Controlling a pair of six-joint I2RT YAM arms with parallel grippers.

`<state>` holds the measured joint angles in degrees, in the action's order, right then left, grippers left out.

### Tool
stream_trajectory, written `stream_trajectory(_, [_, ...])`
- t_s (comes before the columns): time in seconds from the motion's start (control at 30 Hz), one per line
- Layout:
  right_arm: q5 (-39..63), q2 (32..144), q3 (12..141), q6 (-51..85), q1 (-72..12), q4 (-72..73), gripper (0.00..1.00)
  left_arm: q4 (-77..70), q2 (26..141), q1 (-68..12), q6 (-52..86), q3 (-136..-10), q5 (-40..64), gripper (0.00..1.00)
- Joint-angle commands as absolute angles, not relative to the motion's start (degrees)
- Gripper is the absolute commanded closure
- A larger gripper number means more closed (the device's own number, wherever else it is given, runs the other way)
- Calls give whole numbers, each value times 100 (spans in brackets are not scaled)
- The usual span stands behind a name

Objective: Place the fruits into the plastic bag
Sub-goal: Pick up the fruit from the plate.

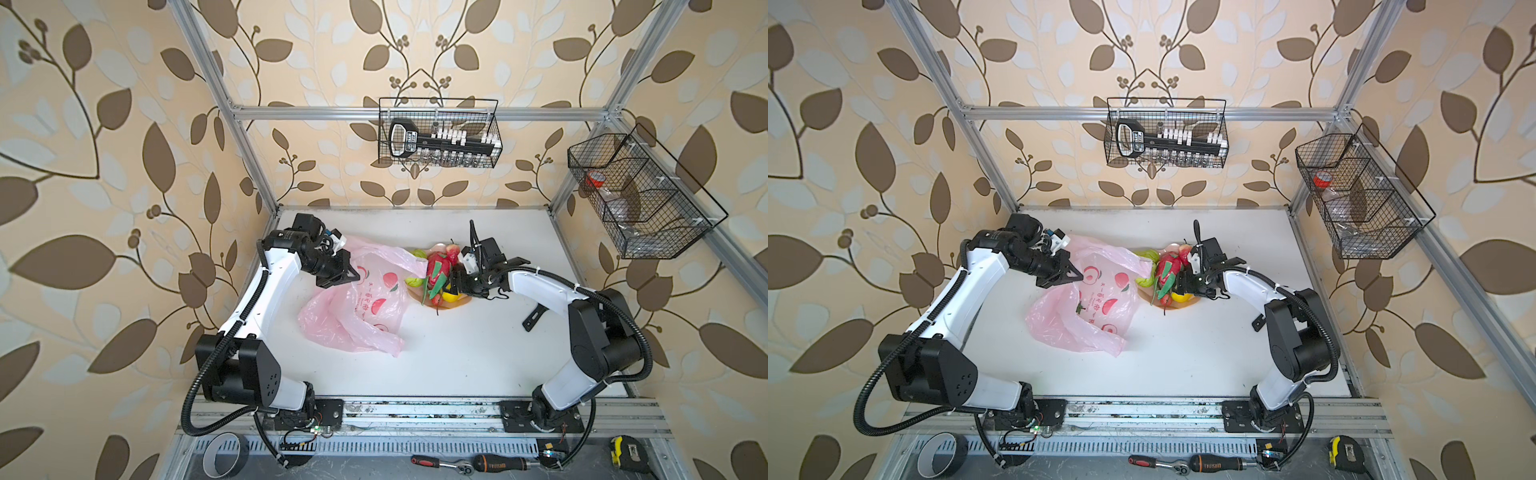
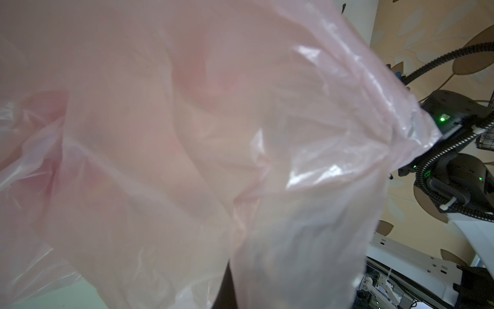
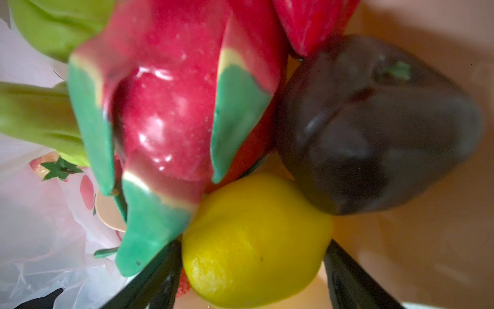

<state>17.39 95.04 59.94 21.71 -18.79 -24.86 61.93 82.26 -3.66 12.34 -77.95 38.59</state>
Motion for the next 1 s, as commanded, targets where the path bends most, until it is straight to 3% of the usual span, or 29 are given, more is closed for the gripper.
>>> stream_trajectory(0.0, [1798, 9632, 5986, 1980, -1888, -2461, 18, 6354, 8135, -316, 1116, -7932, 4025, 100])
stream_trajectory(0.13, [1815, 9660, 5992, 1935, -1881, -2452, 23, 6363, 8139, -315, 1111, -7938, 4032, 100])
stream_trajectory(0.43, [1895, 9308, 6068, 1950, -1838, -2592, 58, 6363, 8143, -316, 1103, -7927, 4047, 100])
stream_trajectory(0.97, [1837, 8315, 6110, 2030, -1566, -3342, 66, 6319, 8218, -316, 1129, -7927, 4078, 100])
